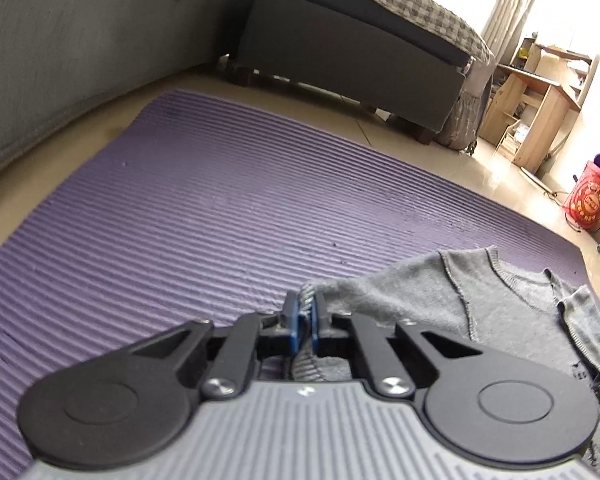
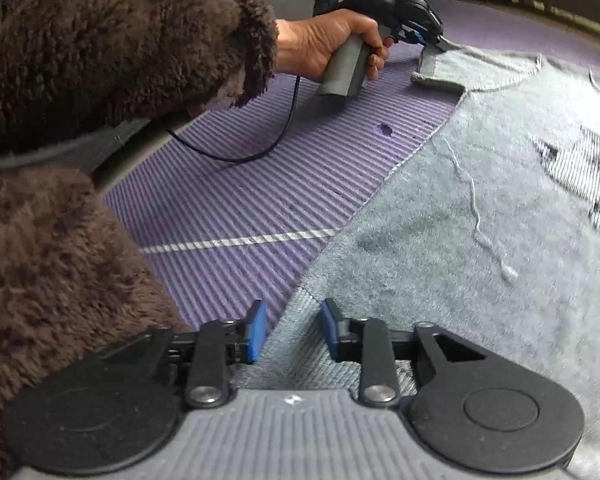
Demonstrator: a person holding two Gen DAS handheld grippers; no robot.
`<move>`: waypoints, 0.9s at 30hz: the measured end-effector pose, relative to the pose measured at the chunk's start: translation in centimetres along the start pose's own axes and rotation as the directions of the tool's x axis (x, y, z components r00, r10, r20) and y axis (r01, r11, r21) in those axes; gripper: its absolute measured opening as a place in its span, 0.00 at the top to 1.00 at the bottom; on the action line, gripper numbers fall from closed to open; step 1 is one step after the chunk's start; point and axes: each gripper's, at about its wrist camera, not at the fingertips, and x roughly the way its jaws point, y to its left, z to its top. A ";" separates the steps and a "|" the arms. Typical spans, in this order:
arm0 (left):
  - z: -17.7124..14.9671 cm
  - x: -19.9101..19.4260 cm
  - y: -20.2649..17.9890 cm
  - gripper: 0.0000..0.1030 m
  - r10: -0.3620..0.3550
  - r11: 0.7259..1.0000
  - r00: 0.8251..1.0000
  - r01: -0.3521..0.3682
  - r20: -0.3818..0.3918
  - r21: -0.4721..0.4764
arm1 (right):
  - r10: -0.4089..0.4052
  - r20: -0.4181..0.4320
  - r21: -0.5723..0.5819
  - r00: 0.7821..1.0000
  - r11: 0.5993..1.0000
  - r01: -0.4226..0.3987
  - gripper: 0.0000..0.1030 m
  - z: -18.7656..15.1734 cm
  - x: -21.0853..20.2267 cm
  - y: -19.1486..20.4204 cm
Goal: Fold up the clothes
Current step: 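Fold the side inward over the print with the left tool while the right tool pinches the shirt edge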
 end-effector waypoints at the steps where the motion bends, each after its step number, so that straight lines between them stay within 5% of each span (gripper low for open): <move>1: 0.1 -0.1 -0.1 0.97 0.001 1.000 1.000 -0.001 -0.003 -0.008 | -0.022 0.000 -0.007 1.000 1.000 0.022 0.94 0.1 0.2 0.0; 12: 3.6 -1.8 -3.5 0.97 -0.038 0.999 0.999 0.038 0.015 -0.015 | -0.050 0.041 0.246 0.998 0.969 0.039 0.98 -0.2 -4.7 -3.4; 27: 5.4 1.5 -18.1 0.97 -0.201 0.974 0.979 0.203 -0.037 0.096 | -0.183 -0.005 0.390 0.983 0.905 0.170 0.98 -3.0 -11.4 -4.8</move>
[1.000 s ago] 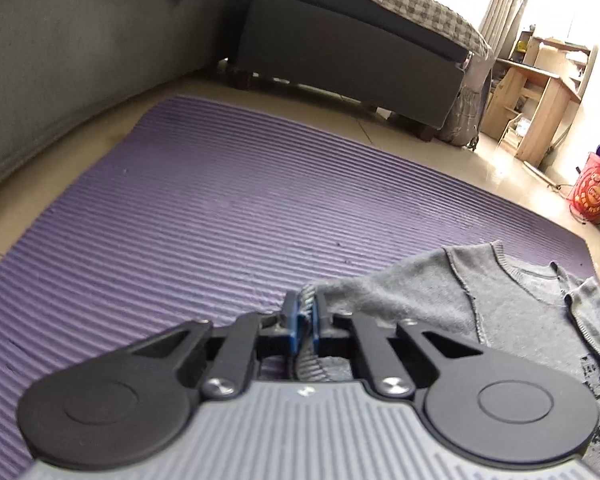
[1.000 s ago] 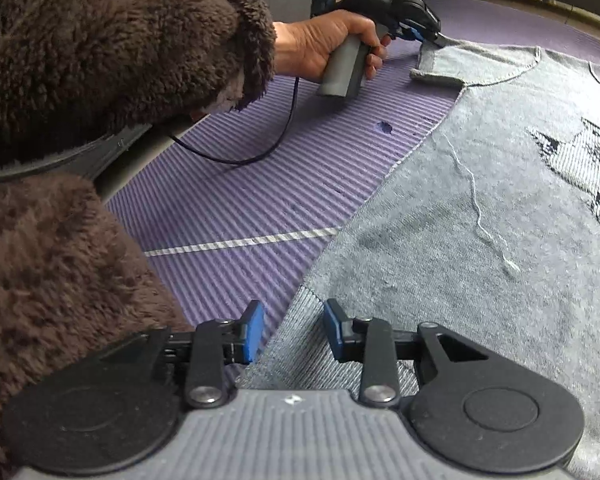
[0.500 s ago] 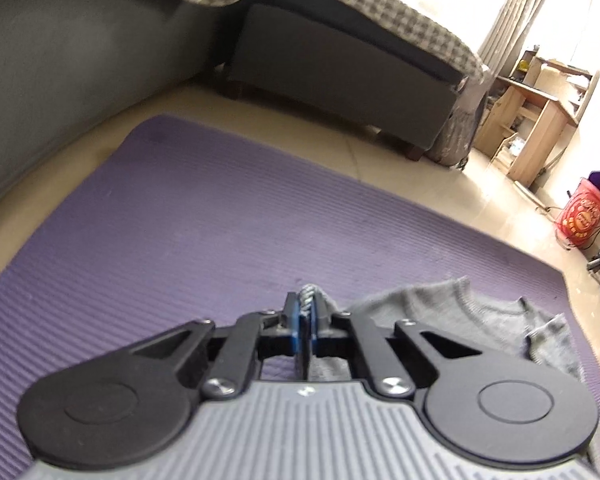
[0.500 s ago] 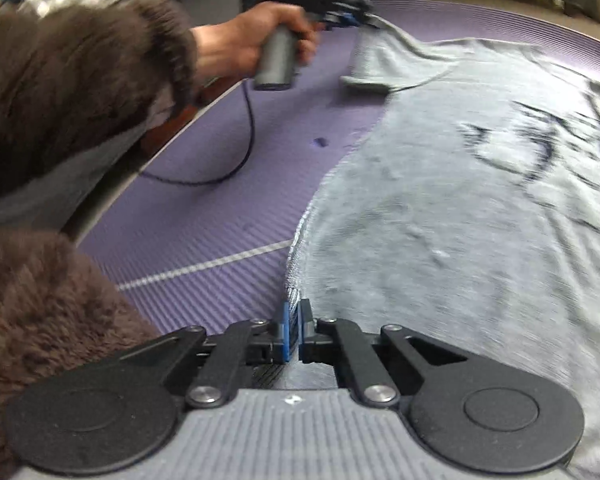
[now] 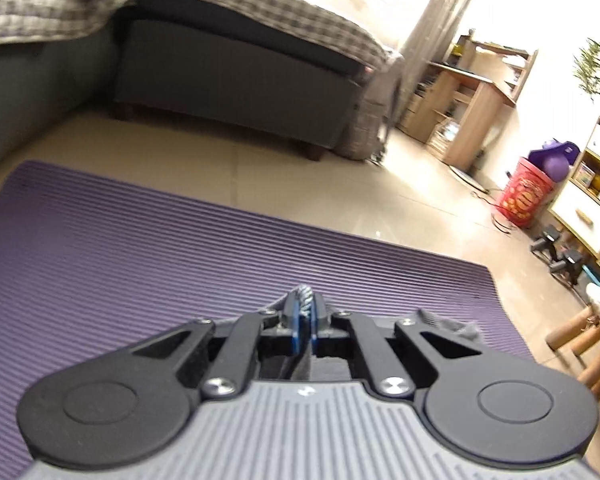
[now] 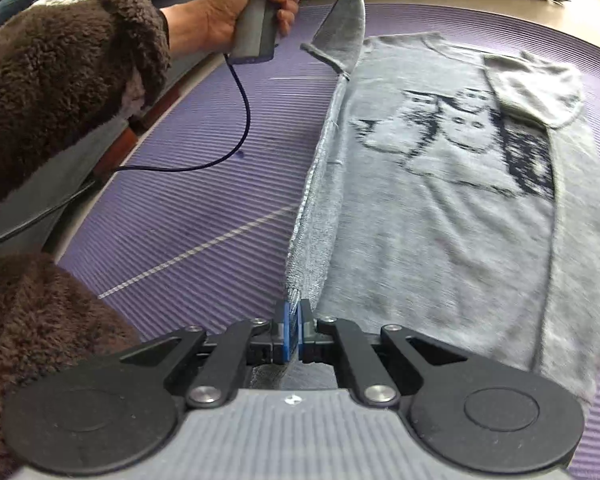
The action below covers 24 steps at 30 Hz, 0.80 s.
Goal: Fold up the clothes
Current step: 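Fold the side inward over the print with the left tool while the right tool pinches the shirt edge, then move the left tool to the hem and pinch its middle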
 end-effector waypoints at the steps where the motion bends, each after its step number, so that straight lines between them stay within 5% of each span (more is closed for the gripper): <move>1: -0.2 0.7 -0.8 0.97 -0.002 1.000 1.000 0.002 -0.014 0.011 | -0.005 -0.007 0.014 1.000 1.000 0.005 0.98 0.0 0.1 -0.3; 11: -3.1 5.4 -6.4 0.97 -0.017 0.998 0.993 0.024 -0.117 0.062 | -0.001 -0.054 0.139 0.999 0.990 0.008 0.99 -1.0 1.3 -2.8; 14: -3.9 6.5 -7.2 0.90 -0.024 0.998 0.987 0.033 -0.156 0.052 | 0.008 -0.050 0.152 0.999 0.988 0.000 0.96 -0.7 1.5 -3.1; 21: -4.2 5.3 -8.0 0.18 0.051 0.998 0.981 -0.043 -0.186 0.048 | -0.010 -0.026 0.201 1.000 0.979 0.015 0.74 -0.7 0.9 -4.5; 24: -4.3 3.7 -8.3 0.15 0.111 0.993 0.973 -0.099 -0.205 0.070 | -0.028 -0.007 0.216 1.000 0.976 0.029 0.73 -0.2 0.7 -5.5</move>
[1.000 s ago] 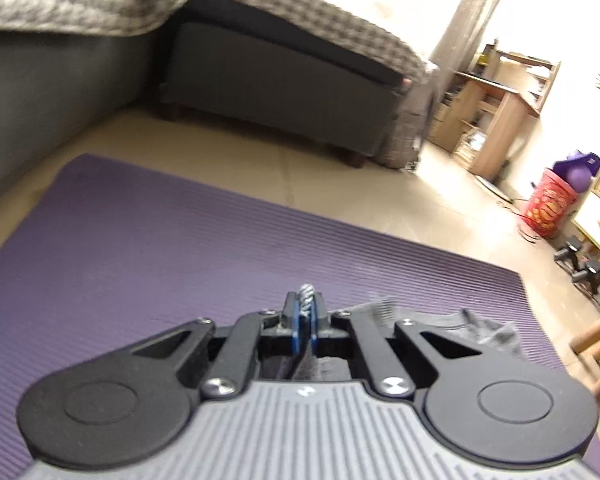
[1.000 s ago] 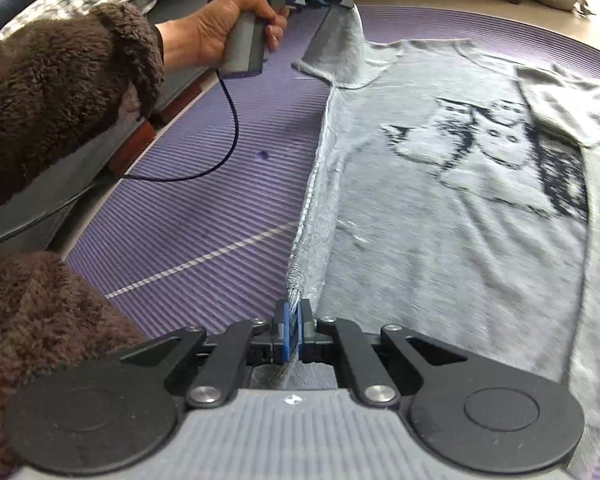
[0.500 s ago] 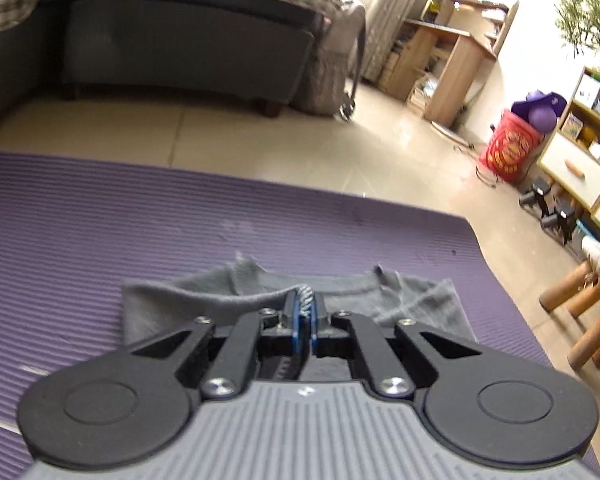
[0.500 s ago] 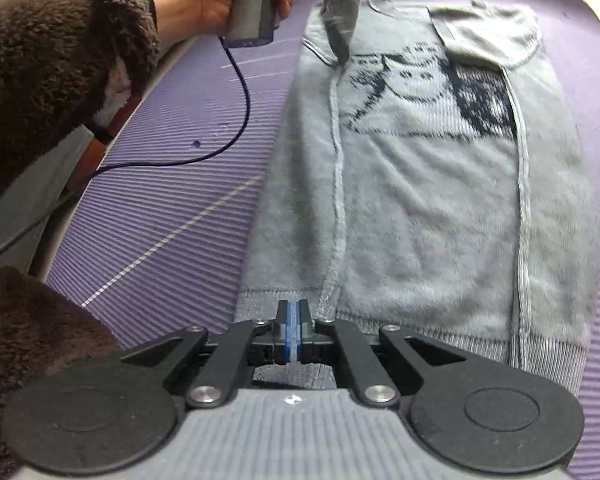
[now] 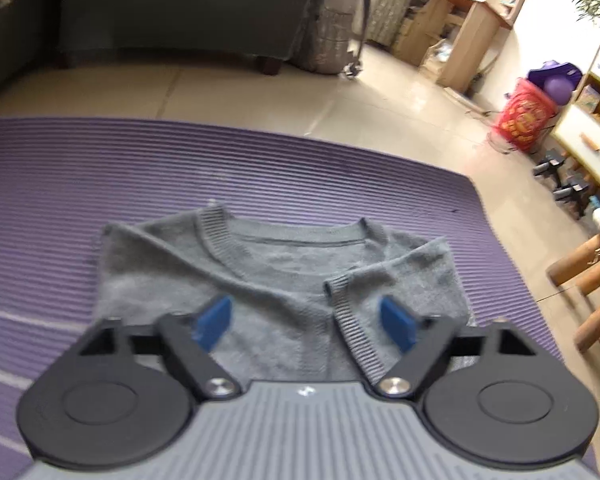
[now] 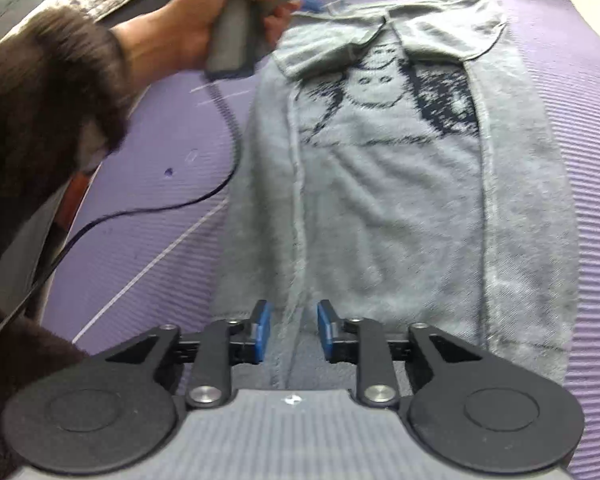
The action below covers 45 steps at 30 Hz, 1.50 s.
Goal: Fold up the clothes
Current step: 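Move the left tool to the hem and pinch its middle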
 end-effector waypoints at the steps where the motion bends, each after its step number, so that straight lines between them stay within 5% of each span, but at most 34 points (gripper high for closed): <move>1: -0.3 -0.8 -0.1 0.14 0.031 1.000 0.999 -0.031 -0.019 0.005 | -0.005 0.010 0.006 1.000 1.000 0.004 0.73 0.4 -0.1 -0.3; 6: -2.7 -4.6 -0.8 0.12 0.143 0.989 0.984 -0.139 -0.103 0.048 | -0.025 0.051 0.035 0.998 0.999 0.023 0.65 2.1 -0.7 -1.9; 11: -6.3 -7.1 -1.9 0.12 0.251 0.968 0.944 -0.240 -0.214 0.078 | -0.037 0.080 0.089 0.996 0.996 0.030 0.62 3.5 -1.7 -4.0; 17: -10.7 -10.2 -2.7 0.15 0.265 0.963 0.914 -0.264 -0.306 0.046 | 0.035 -0.039 0.086 0.999 0.996 -0.032 0.62 1.6 0.3 -3.9; 25: -17.1 -14.2 -4.5 0.41 0.308 0.948 0.879 -0.318 -0.365 0.033 | -0.043 -0.004 0.103 0.999 0.994 0.043 0.62 2.7 -0.9 -5.6; 34: -21.3 -15.3 -7.8 0.63 0.179 0.984 0.873 -0.152 -0.453 0.096 | -0.104 0.055 0.202 0.993 0.975 0.091 0.62 3.9 -2.6 -9.4; 38: -22.3 -14.3 -8.1 0.68 0.171 0.985 0.854 -0.141 -0.492 0.099 | -0.091 0.067 0.194 0.994 0.978 0.076 0.62 4.2 -2.2 -9.3; 42: -22.8 -14.4 -8.1 0.93 0.183 0.983 0.852 -0.148 -0.490 0.111 | -0.068 0.073 0.171 0.995 0.984 0.055 0.62 4.5 -2.0 -9.0; 45: -22.8 -14.3 -7.7 0.95 0.161 0.987 0.851 -0.137 -0.500 0.085 | -0.003 0.070 0.133 0.998 0.991 -0.006 0.61 6.6 -0.8 -8.9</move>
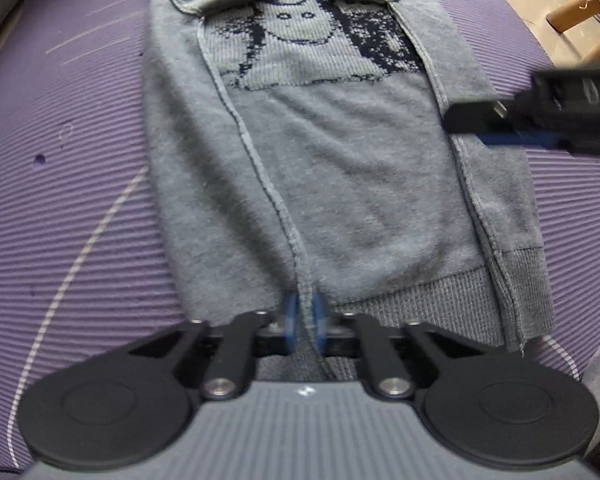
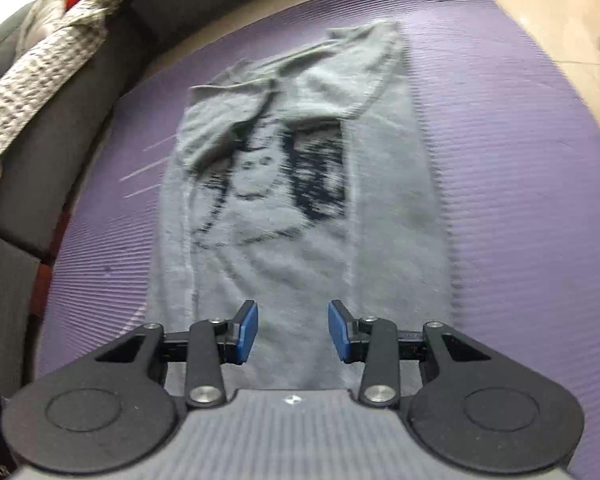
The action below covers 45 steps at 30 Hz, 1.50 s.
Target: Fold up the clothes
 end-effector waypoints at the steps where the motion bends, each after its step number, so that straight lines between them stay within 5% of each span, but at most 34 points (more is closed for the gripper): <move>1: 0.0 0.0 0.2 0.95 -0.008 1.000 1.000 0.008 0.000 -0.007 | 0.004 0.004 -0.009 1.000 1.000 -0.004 0.60 1.1 0.6 0.3; 8: -0.8 -0.3 1.0 0.97 -0.060 0.998 0.998 0.061 0.009 -0.021 | 0.073 0.023 0.034 0.997 0.997 -0.074 0.51 10.3 8.3 1.4; 15: -0.6 -0.5 1.3 0.97 -0.056 0.998 0.998 0.056 -0.018 -0.009 | -0.015 0.104 -0.028 0.994 0.999 0.018 0.50 16.6 14.7 1.7; 19: -0.1 -0.2 1.3 0.88 -0.048 0.999 0.998 0.047 -0.029 -0.024 | 0.002 0.194 -0.075 0.981 0.997 0.013 0.50 17.9 16.8 1.5; 21: -0.1 -0.2 1.4 0.93 -0.053 0.998 0.998 0.052 -0.024 -0.024 | 0.000 0.222 -0.117 0.975 0.993 0.027 0.54 18.2 17.4 2.1; 22: -0.2 -0.2 1.5 0.95 -0.054 0.998 0.998 0.054 -0.022 -0.023 | -0.001 0.234 -0.138 0.972 0.990 0.034 0.58 18.3 17.7 2.3; 24: -0.3 -0.1 1.7 0.97 -0.059 0.998 0.998 0.058 -0.021 -0.028 | 0.002 0.245 -0.165 0.969 0.985 0.040 0.85 18.4 18.2 2.6; 26: -0.3 -0.1 2.0 0.97 -0.065 0.997 0.998 0.064 -0.018 -0.029 | 0.004 0.250 -0.176 0.968 0.984 0.041 0.95 18.5 18.7 2.7; 36: -0.6 -0.9 2.1 0.98 -0.128 0.992 0.992 0.128 -0.019 0.012 | 0.037 0.342 -0.190 0.939 0.981 0.031 0.97 20.2 15.4 4.1; 45: -0.9 -0.3 1.8 0.98 -0.154 0.987 0.987 0.156 -0.046 0.046 | -0.063 0.295 -0.191 0.953 0.974 0.124 0.97 20.9 16.3 3.1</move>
